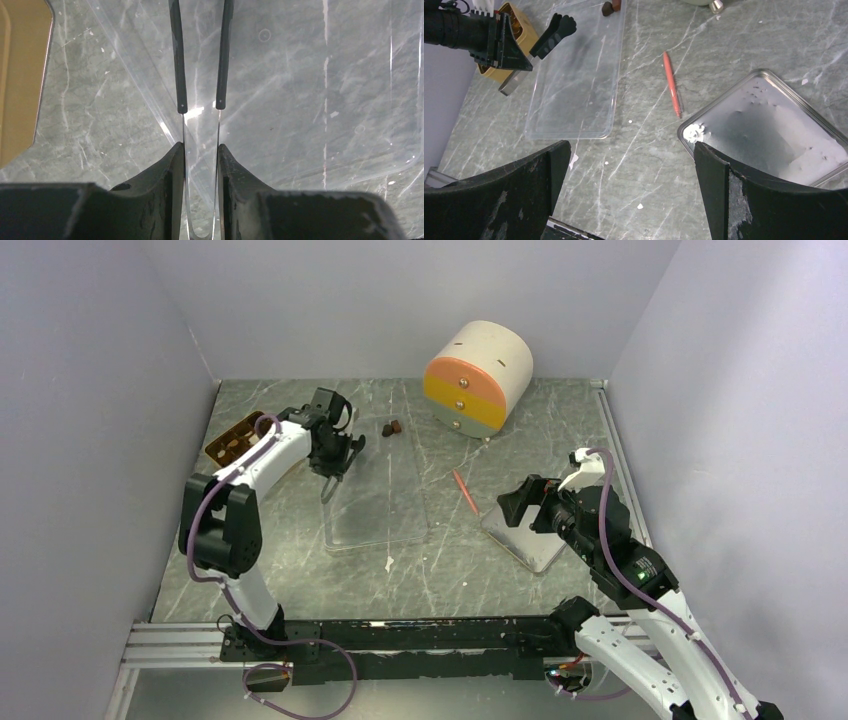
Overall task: Pack the chocolate
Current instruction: Pick up the fake chocolate from the plate.
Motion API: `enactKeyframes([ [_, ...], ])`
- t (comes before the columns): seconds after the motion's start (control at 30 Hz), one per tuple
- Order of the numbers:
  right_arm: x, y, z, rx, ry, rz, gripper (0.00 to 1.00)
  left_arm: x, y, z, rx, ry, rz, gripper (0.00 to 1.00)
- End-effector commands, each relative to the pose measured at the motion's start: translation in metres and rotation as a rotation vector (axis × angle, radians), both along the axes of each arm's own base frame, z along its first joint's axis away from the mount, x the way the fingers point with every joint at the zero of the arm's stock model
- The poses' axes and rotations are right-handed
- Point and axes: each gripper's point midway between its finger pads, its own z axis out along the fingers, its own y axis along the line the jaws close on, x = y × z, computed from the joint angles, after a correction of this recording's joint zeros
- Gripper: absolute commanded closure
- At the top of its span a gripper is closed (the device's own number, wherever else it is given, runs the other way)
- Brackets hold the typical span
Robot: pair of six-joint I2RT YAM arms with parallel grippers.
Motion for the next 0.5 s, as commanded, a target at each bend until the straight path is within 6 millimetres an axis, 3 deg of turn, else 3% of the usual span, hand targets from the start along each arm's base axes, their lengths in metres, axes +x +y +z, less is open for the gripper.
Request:
enactKeyframes([
  [0.0, 0.002, 0.006, 0.009, 0.022, -0.037, 0.024, 0.01, 0.003, 0.005, 0.033, -0.002, -0.078, 0.029, 0.71],
  [0.23, 0.001, 0.01, 0.01, 0.026, -0.04, 0.048, 0.01, -0.006, 0.025, 0.051, 0.055, -0.083, 0.088, 0.71],
  [0.47, -0.004, 0.008, 0.021, 0.032, -0.072, 0.062, 0.01, -0.028, 0.075, 0.071, 0.081, -0.086, 0.237, 0.72],
])
